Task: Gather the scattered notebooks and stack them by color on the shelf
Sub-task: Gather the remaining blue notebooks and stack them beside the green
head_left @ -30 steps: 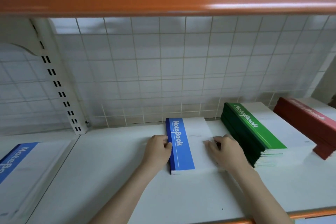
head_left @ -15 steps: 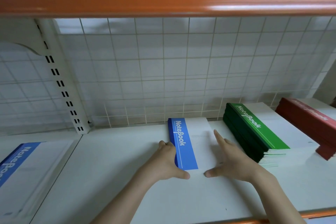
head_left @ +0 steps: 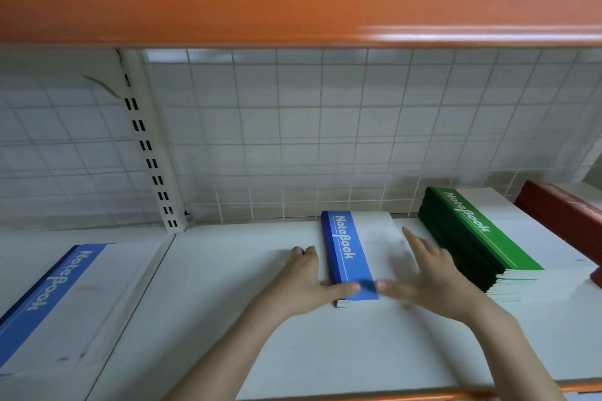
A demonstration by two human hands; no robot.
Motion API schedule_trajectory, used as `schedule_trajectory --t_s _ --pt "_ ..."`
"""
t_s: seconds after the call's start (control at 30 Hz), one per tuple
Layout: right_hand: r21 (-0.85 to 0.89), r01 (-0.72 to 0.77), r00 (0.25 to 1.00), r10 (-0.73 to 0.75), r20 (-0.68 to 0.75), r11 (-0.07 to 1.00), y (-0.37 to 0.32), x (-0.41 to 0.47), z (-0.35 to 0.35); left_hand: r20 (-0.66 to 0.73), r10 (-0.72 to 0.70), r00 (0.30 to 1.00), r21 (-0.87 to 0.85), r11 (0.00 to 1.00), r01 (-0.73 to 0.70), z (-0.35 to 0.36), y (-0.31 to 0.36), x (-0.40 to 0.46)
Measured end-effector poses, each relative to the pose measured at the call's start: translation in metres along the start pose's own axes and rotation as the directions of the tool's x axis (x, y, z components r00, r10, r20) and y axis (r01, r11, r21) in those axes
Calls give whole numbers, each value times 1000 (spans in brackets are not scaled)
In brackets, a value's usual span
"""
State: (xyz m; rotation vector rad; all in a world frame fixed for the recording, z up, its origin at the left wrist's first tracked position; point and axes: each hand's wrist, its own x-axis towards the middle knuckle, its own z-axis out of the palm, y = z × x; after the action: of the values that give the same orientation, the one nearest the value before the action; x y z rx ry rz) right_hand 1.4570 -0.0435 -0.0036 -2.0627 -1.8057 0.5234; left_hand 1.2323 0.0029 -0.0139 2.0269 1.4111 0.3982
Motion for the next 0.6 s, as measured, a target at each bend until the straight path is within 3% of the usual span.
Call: schedule_trajectory --t_s 0.1,0.17,0.4,0.6 --pt "-96 103 959 -125 -254 990 -27 -1 10 -133 -35 990 -38 999 30 -23 -17 -9" --pt "-169 158 924 -206 -322 973 -50 0 20 -212 -34 977 -67 998 21 -37 -31 -16" --pt "-91 370 903 -381 -198 925 -143 -7 80 -283 -68 957 -60 997 54 -73 -86 -56" --pt "-110 419 896 -430 -112 901 -214 -12 132 -329 -78 941 20 996 89 -115 -142 -90"
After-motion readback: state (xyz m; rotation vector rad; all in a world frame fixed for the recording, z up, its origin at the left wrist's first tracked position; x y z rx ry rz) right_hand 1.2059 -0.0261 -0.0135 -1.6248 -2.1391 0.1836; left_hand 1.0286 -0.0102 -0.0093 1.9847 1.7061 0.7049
